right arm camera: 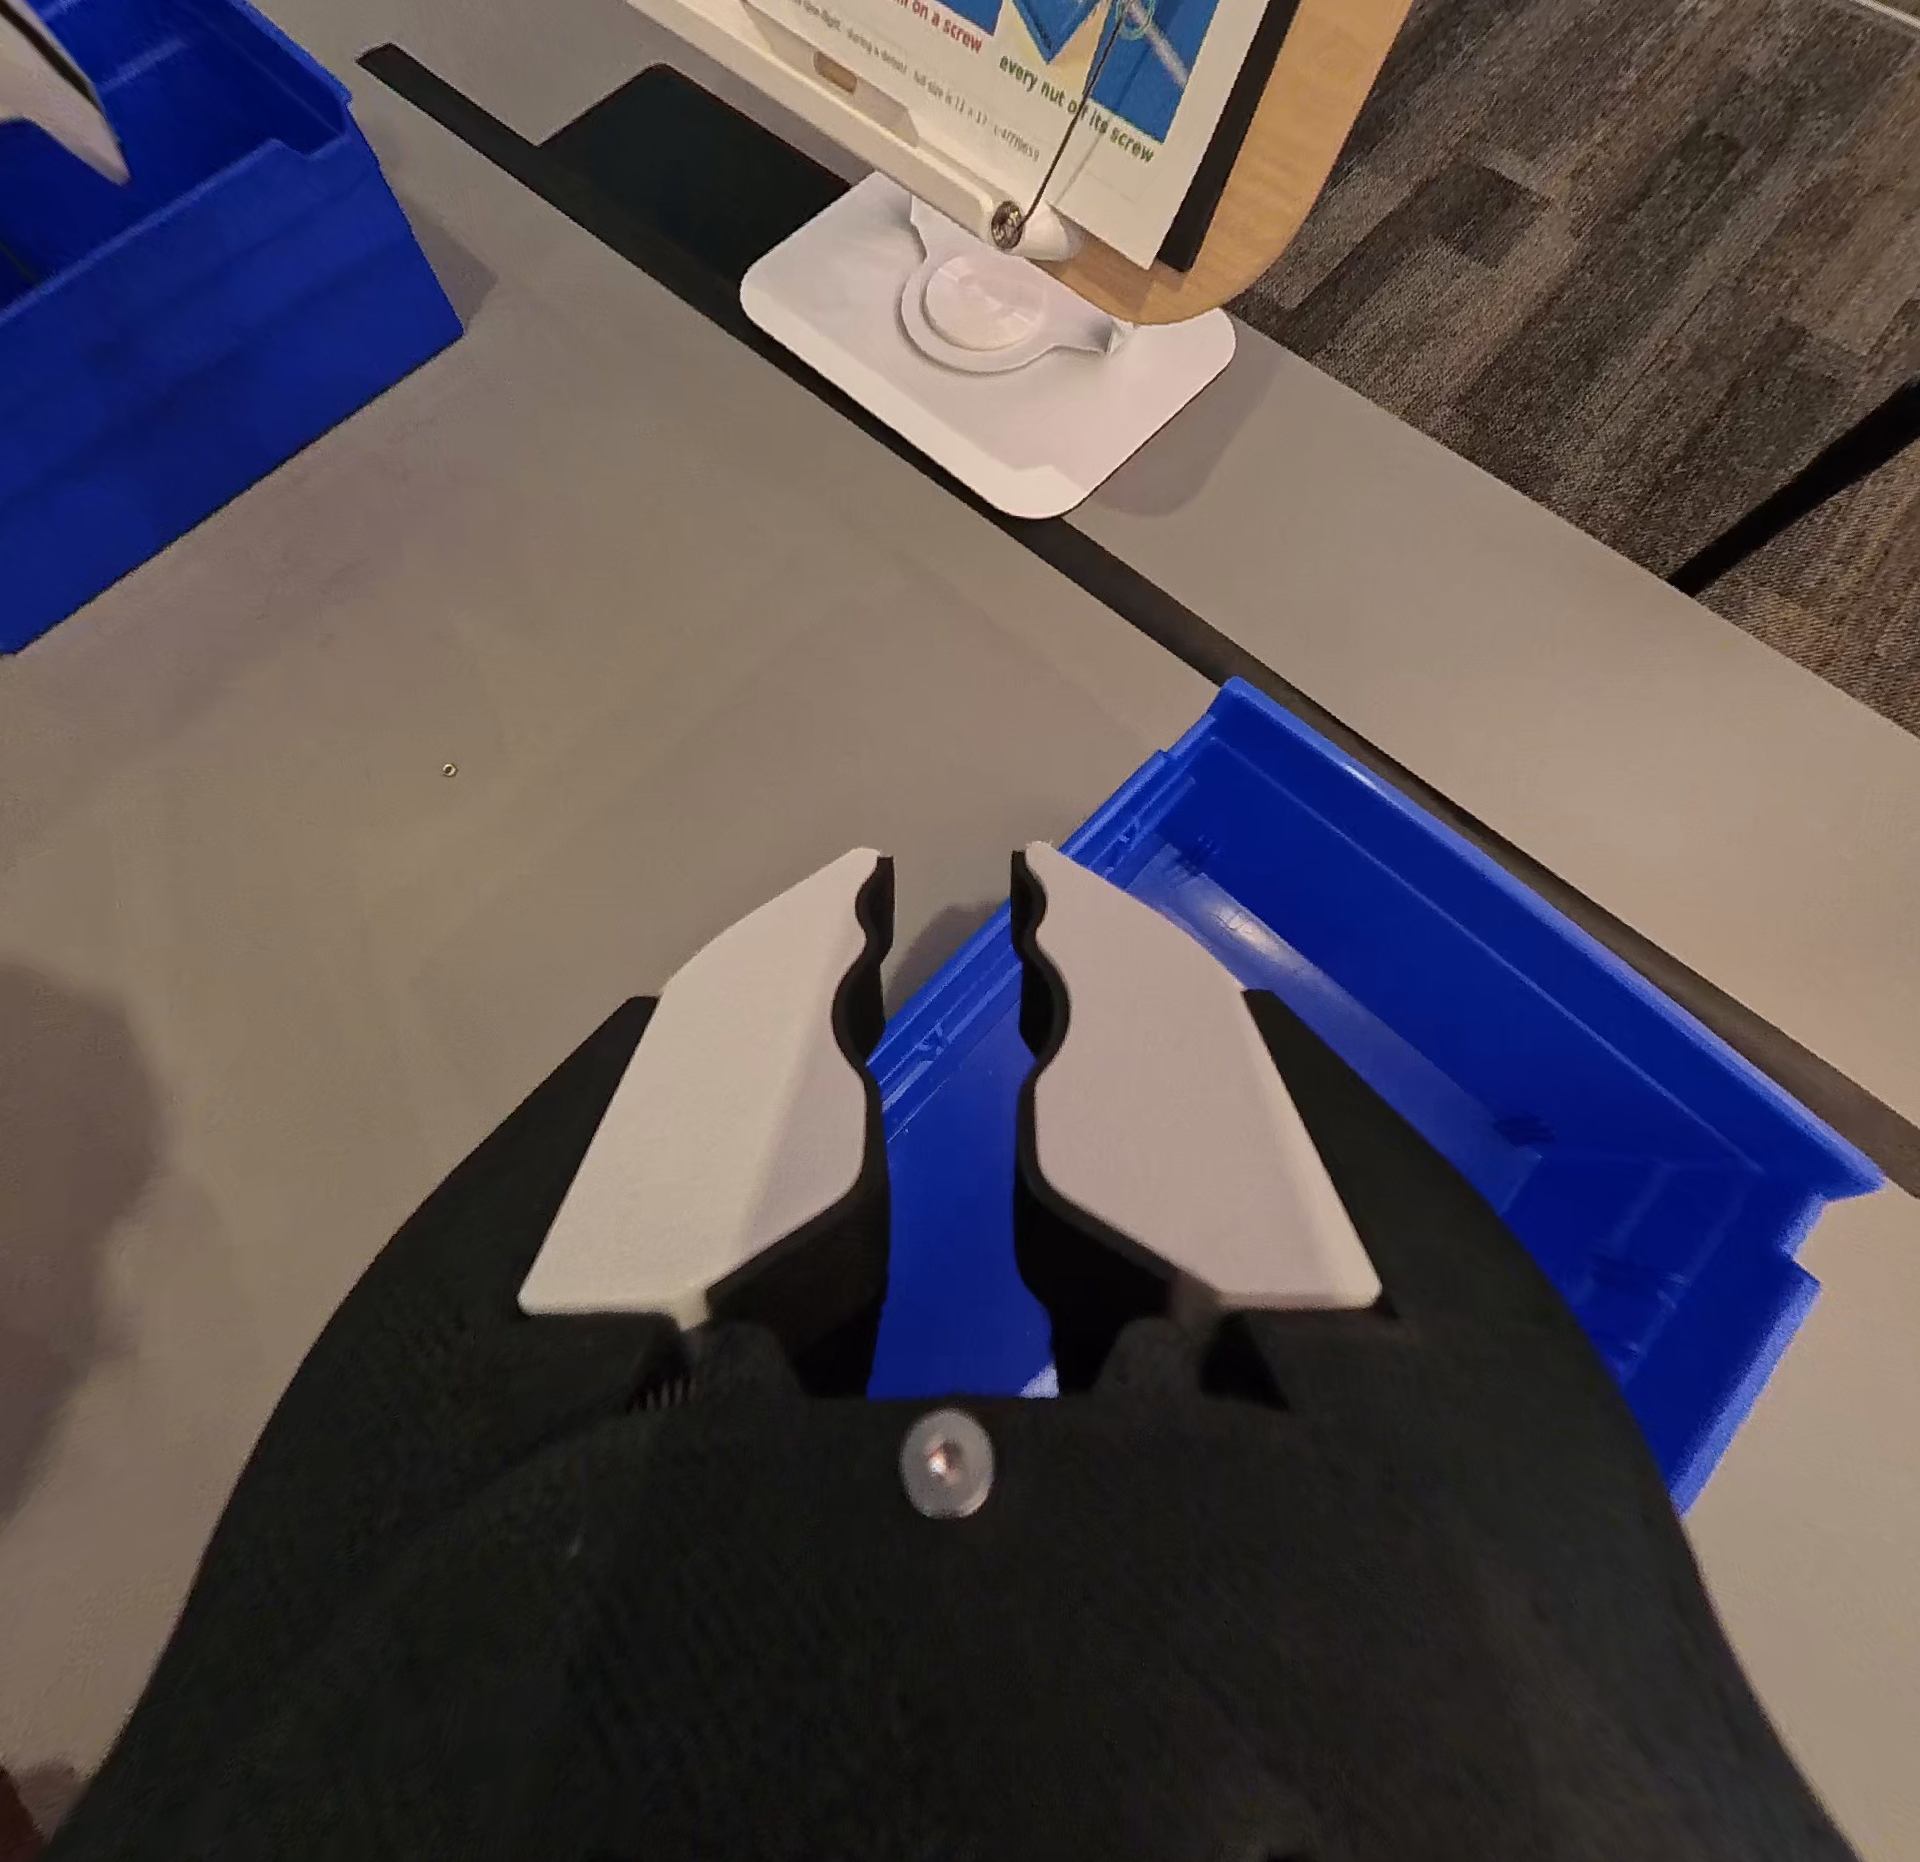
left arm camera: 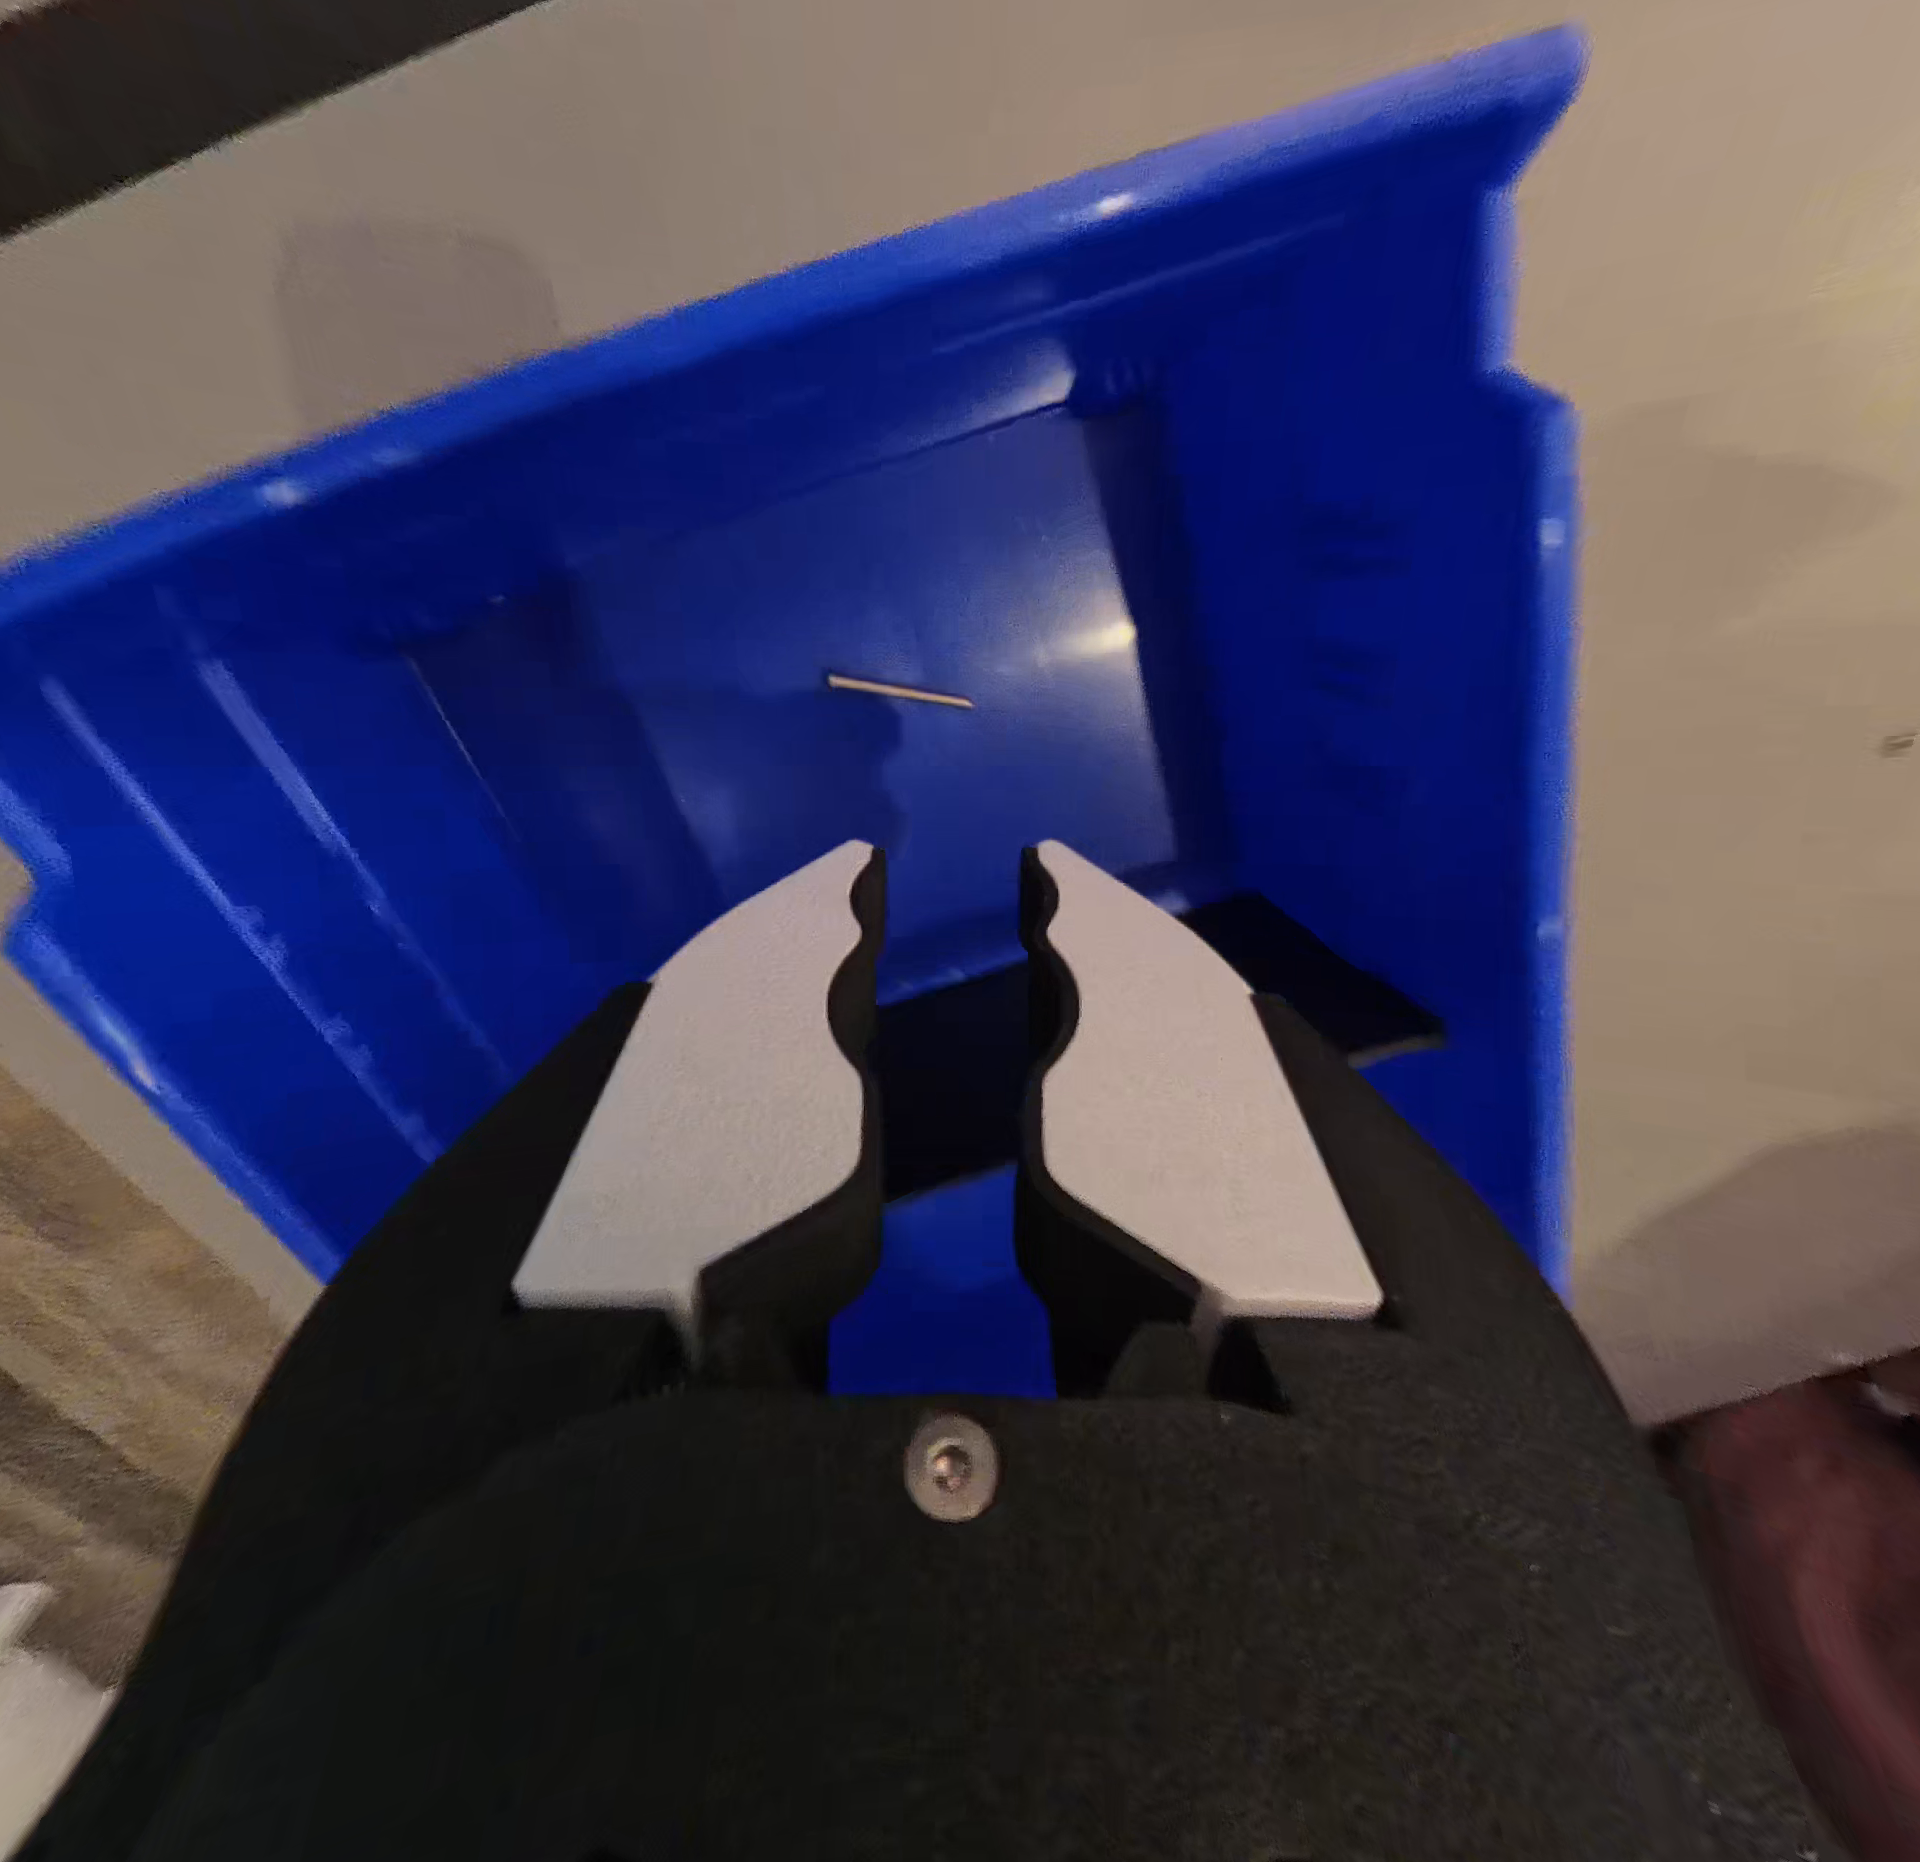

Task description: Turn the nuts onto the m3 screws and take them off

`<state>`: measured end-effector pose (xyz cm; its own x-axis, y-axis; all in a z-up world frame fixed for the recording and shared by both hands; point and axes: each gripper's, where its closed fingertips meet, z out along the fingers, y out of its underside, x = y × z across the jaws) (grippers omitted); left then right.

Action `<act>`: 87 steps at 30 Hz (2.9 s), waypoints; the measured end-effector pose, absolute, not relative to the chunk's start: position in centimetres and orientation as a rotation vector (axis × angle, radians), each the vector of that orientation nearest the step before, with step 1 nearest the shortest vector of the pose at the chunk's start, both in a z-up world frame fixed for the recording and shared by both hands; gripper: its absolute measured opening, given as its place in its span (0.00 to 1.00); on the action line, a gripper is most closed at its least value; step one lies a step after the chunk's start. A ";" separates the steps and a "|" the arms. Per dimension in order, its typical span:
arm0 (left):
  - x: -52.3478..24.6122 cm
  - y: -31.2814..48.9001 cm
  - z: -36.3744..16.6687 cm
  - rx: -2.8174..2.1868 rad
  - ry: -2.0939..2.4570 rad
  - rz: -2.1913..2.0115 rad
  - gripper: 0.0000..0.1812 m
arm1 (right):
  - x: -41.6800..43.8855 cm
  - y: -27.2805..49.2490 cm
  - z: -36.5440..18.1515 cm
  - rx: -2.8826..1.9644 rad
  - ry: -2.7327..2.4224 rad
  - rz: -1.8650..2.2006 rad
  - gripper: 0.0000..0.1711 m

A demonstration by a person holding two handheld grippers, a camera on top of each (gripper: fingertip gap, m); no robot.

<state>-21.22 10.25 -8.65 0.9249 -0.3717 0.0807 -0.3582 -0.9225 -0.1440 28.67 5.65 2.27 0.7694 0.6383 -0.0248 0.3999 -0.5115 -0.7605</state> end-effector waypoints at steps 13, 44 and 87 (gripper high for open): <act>-21.3 11.0 -13.0 -2.258 1.976 0.198 0.08 | 28.7 6.1 1.4 -2.184 -0.802 0.372 0.13; -21.6 12.4 -14.8 -2.101 2.091 0.096 0.02 | 25.9 6.0 -0.6 -2.216 -0.911 0.470 0.13; 8.6 -2.9 6.5 -1.630 1.037 -1.467 0.01 | 7.0 -1.3 8.2 -1.561 -0.935 1.389 0.07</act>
<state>8.61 -2.90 6.46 0.0375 -0.9008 0.4326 -0.1074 -0.4340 -0.8945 7.00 -1.35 8.17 0.1132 0.9186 -0.3787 0.0049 -0.3817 -0.9243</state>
